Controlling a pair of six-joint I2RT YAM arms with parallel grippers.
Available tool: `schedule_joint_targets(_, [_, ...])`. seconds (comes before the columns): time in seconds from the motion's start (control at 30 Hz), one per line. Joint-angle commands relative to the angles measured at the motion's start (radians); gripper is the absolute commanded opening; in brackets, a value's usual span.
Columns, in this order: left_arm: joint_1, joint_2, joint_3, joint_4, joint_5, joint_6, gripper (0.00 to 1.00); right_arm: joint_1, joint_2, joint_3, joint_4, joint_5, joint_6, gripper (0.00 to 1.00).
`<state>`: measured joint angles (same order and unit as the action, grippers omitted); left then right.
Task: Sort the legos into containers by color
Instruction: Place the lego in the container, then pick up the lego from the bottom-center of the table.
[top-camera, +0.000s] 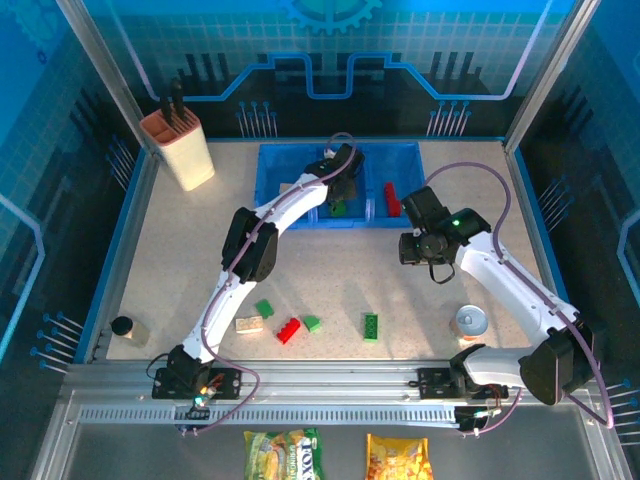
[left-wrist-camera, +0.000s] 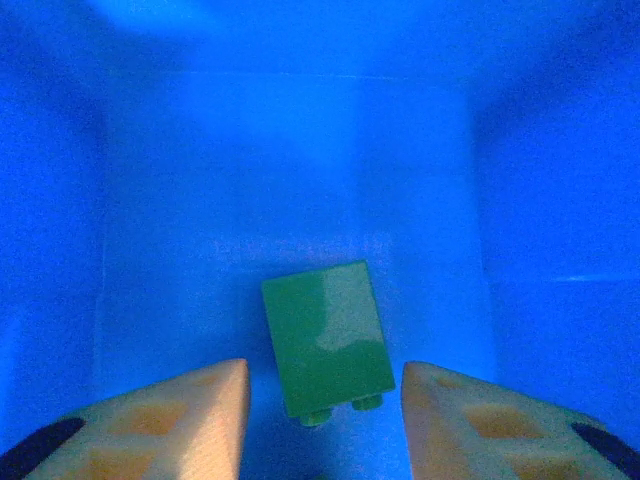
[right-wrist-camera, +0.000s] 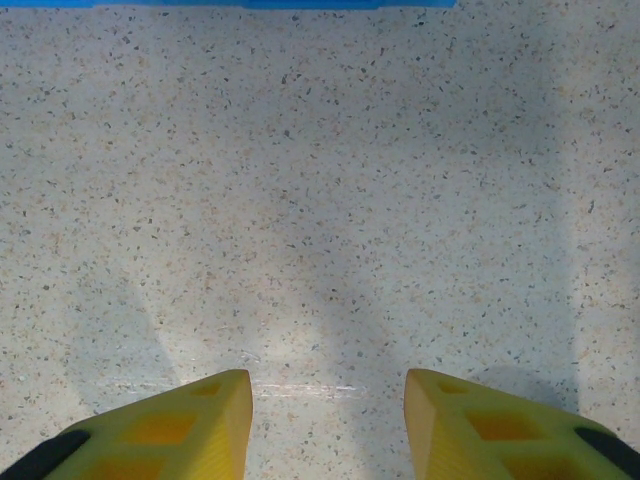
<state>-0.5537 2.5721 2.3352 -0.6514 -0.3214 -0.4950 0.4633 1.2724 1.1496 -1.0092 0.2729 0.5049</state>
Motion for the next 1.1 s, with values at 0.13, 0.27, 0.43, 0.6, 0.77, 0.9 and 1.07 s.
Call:
schedule_joint_targets(0.13, [-0.014,-0.126,0.009,-0.034,0.013,0.03,0.45,-0.016,-0.023,0.028,-0.017,-0.014,-0.005,0.45])
schedule_joint_targets(0.27, [-0.021,-0.194,-0.036,-0.063,0.035,0.043,0.44,-0.013,-0.03,0.019,-0.019,-0.025,-0.002,0.46])
schedule_joint_targets(0.43, [-0.028,-0.305,-0.162,-0.08,0.096,0.056,0.44,0.0,-0.041,-0.009,-0.019,-0.042,0.004,0.45])
schedule_joint_targets(0.6, [-0.036,-0.448,-0.366,-0.082,0.139,0.078,0.44,0.037,-0.053,-0.039,-0.023,-0.056,0.016,0.45])
schedule_joint_targets(0.77, [-0.04,-0.615,-0.619,-0.054,0.163,0.073,0.44,0.113,-0.055,-0.067,-0.021,-0.06,0.042,0.46])
schedule_joint_targets(0.9, [-0.037,-0.75,-0.807,-0.037,0.166,0.065,0.45,0.19,-0.044,-0.086,-0.016,-0.049,0.082,0.47])
schedule_joint_targets(1.07, [-0.032,-0.892,-0.968,-0.044,0.182,0.069,0.46,0.311,-0.021,-0.111,-0.002,-0.015,0.152,0.52])
